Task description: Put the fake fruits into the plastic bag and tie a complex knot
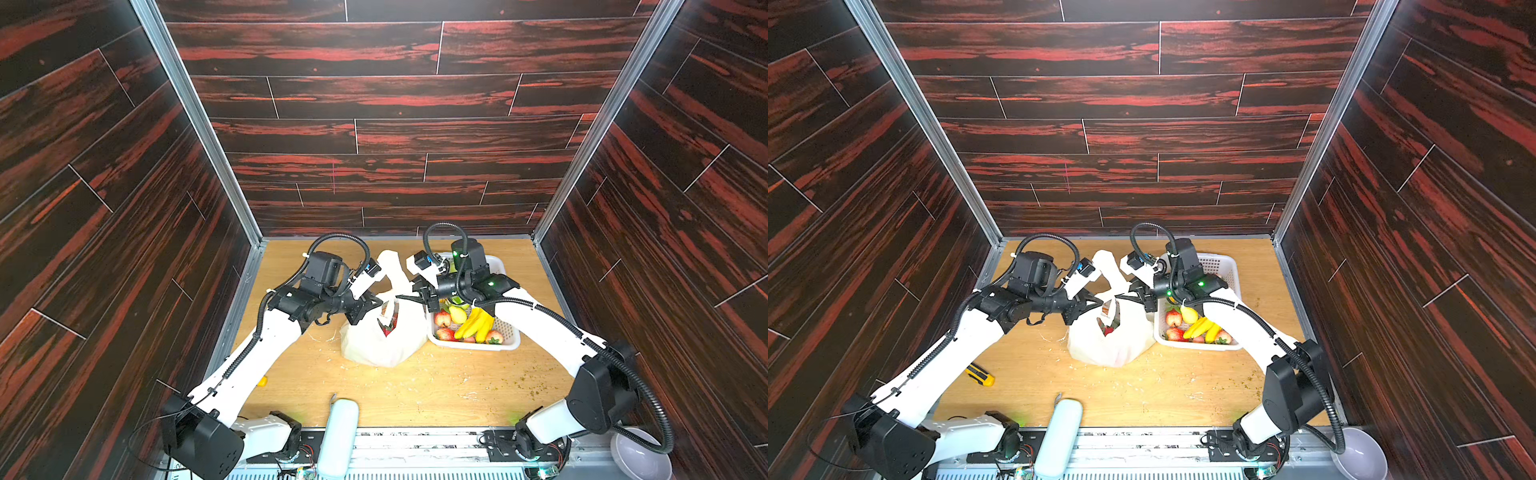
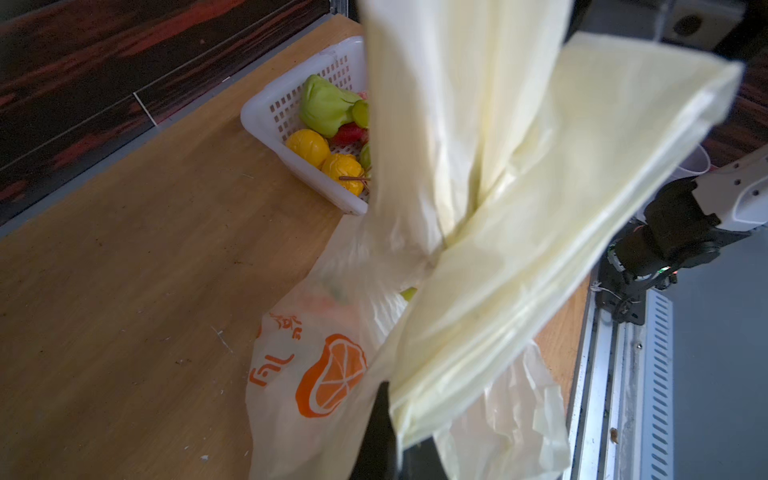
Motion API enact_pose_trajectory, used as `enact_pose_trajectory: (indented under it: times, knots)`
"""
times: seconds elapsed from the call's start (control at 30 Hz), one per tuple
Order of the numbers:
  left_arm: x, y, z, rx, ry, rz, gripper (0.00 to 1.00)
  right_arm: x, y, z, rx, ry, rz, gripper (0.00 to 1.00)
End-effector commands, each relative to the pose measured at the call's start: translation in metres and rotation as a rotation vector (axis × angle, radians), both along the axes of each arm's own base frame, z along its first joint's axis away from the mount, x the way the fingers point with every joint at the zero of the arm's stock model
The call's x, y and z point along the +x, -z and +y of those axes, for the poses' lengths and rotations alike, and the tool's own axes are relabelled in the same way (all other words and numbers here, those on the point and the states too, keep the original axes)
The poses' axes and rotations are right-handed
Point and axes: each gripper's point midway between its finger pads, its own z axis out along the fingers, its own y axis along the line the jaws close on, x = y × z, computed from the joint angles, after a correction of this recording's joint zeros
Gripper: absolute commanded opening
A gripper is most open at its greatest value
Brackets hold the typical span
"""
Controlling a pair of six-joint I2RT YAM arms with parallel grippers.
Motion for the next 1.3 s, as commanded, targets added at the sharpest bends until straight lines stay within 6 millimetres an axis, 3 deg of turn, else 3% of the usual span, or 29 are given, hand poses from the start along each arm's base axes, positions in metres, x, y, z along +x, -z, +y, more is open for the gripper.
enact_pose_trajectory:
  times: [0.0,0.1,0.23,0.4,0.67,0.83,1.1,1.27]
  knots:
    - [-0.003,-0.008,0.01,0.035,-0.033,-0.041,0.0,0.001,-0.001,0.001,-0.01,0.0,-0.027,0.0]
    - [-0.003,-0.01,0.013,0.039,-0.048,-0.053,0.08,0.001,-0.001,0.001,-0.011,0.006,-0.03,0.0]
    - [-0.006,-0.014,0.012,0.013,-0.048,-0.061,0.31,0.001,-0.004,0.001,0.002,0.006,-0.031,0.0]
    - [-0.005,-0.046,0.008,-0.1,-0.054,-0.157,0.43,0.0,-0.005,0.001,0.013,0.003,-0.035,0.0]
    - [0.032,-0.103,0.052,-0.43,-0.27,-0.192,0.56,-0.002,-0.005,0.001,0.016,-0.002,-0.035,0.0]
    - [0.065,-0.106,0.064,-0.525,-0.351,-0.123,0.59,-0.003,-0.006,0.001,0.02,-0.006,-0.03,0.0]
    - [0.092,-0.115,0.031,-0.669,-0.164,-0.043,0.62,-0.007,-0.007,0.0,0.03,-0.019,-0.034,0.0]
    - [0.092,-0.109,0.001,-0.661,-0.025,-0.011,0.65,-0.01,-0.007,0.0,0.036,-0.035,-0.039,0.0]
